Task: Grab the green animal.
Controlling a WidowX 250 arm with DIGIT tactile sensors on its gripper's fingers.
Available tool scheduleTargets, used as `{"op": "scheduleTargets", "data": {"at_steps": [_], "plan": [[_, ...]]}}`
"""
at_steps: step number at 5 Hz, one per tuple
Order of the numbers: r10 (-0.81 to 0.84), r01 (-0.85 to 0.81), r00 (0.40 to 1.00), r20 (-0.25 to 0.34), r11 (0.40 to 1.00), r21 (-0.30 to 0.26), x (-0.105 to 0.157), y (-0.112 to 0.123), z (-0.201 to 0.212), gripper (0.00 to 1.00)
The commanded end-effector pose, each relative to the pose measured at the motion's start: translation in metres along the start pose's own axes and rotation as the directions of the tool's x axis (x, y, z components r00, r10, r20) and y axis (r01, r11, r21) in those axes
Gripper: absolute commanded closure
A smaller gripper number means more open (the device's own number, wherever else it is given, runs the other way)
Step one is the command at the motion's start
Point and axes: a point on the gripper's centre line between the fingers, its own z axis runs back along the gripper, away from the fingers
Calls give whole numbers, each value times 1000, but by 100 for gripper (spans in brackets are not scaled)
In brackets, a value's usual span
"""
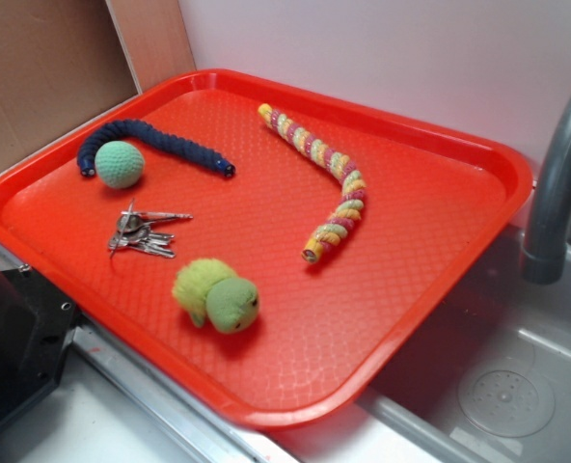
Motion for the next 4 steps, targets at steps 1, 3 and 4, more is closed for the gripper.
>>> {"op": "scheduleTargets", "data": {"at_steps": [1, 3, 4], "plan": [[0, 0, 1000, 0, 1000, 0, 0, 0, 0, 0], [-410, 410, 912, 22, 912, 4, 7, -18, -8, 0], [-618, 621, 782, 74, 783, -28, 14, -28, -20, 0]]}}
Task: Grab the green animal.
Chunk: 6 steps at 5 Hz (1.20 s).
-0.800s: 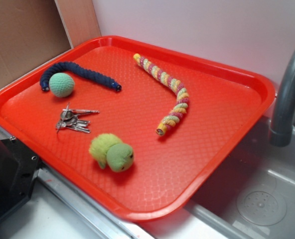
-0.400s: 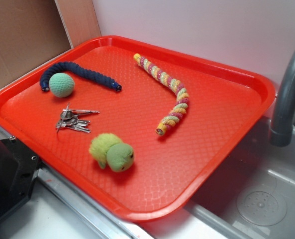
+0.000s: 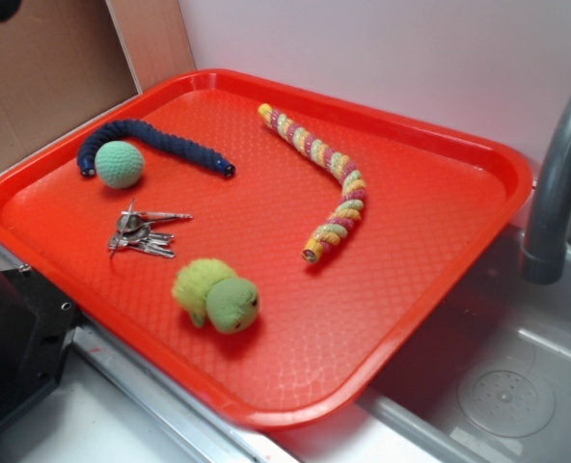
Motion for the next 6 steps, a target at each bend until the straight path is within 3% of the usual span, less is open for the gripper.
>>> {"op": "scheduleTargets", "data": {"at_steps": [1, 3, 4, 5, 6], "plan": [[-480, 487, 869, 119, 872, -39, 19, -13, -22, 0], [-795, 806, 591, 137, 584, -94, 36, -16, -65, 0], [-828, 832, 554, 88, 548, -85, 43, -22, -89, 0], [-890, 892, 451, 68, 447, -68, 43, -31, -110, 0], [-920, 919, 389, 46, 385, -81, 38, -42, -128, 0]]}}
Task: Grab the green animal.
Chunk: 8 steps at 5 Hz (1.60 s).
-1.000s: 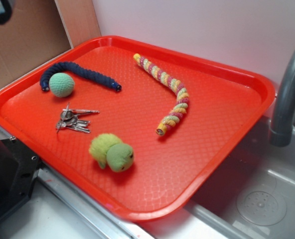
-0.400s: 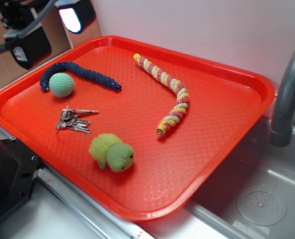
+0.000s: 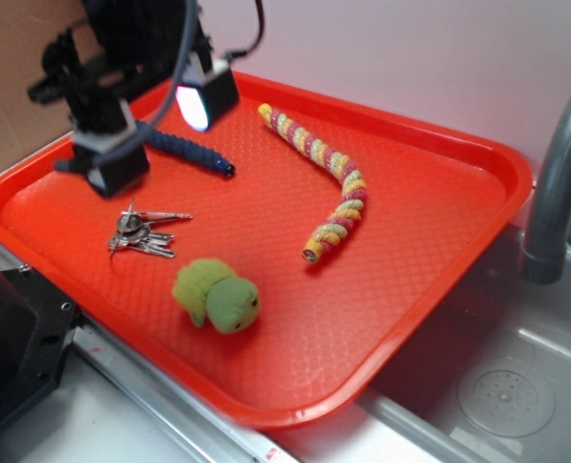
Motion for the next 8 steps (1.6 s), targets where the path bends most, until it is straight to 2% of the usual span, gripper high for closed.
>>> {"op": "scheduleTargets", "data": {"at_steps": [1, 3, 4, 5, 6, 7, 8], "plan": [[-125, 126, 990, -59, 992, 10, 16, -16, -31, 0], [-121, 120, 985, -121, 993, -8, 23, -12, -73, 0], [-96, 100, 979, -178, 995, 10, 29, -14, -92, 0], [-130, 136, 972, -196, 990, 20, 29, -15, -108, 0], [-122, 127, 973, -196, 992, 15, 26, -9, -111, 100], [-97, 101, 981, -167, 995, 19, 20, -2, -105, 100], [106, -94, 991, -86, 987, 127, 4, 1, -72, 100]]}}
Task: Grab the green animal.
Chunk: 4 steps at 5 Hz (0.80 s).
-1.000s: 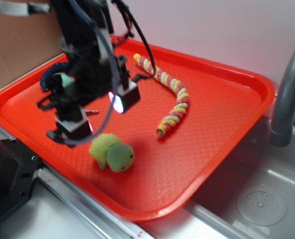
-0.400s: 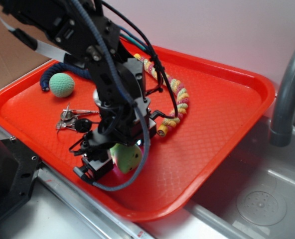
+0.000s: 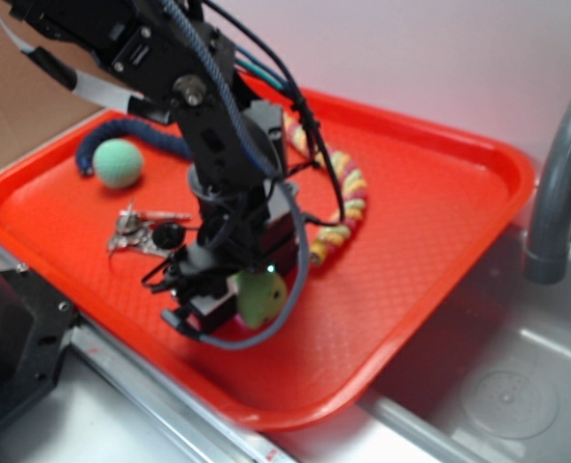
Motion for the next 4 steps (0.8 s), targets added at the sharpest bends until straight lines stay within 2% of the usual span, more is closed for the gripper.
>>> {"op": "scheduleTargets", "data": {"at_steps": [1, 2, 3, 4], "plan": [[435, -435, 900, 14, 897, 78, -44, 18, 73, 100], [644, -644, 765, 6, 765, 35, -49, 32, 106, 100], [812, -812, 583, -17, 583, -23, -62, 36, 134, 100], [932, -931, 363, 0, 362, -34, -75, 32, 155, 100]]}}
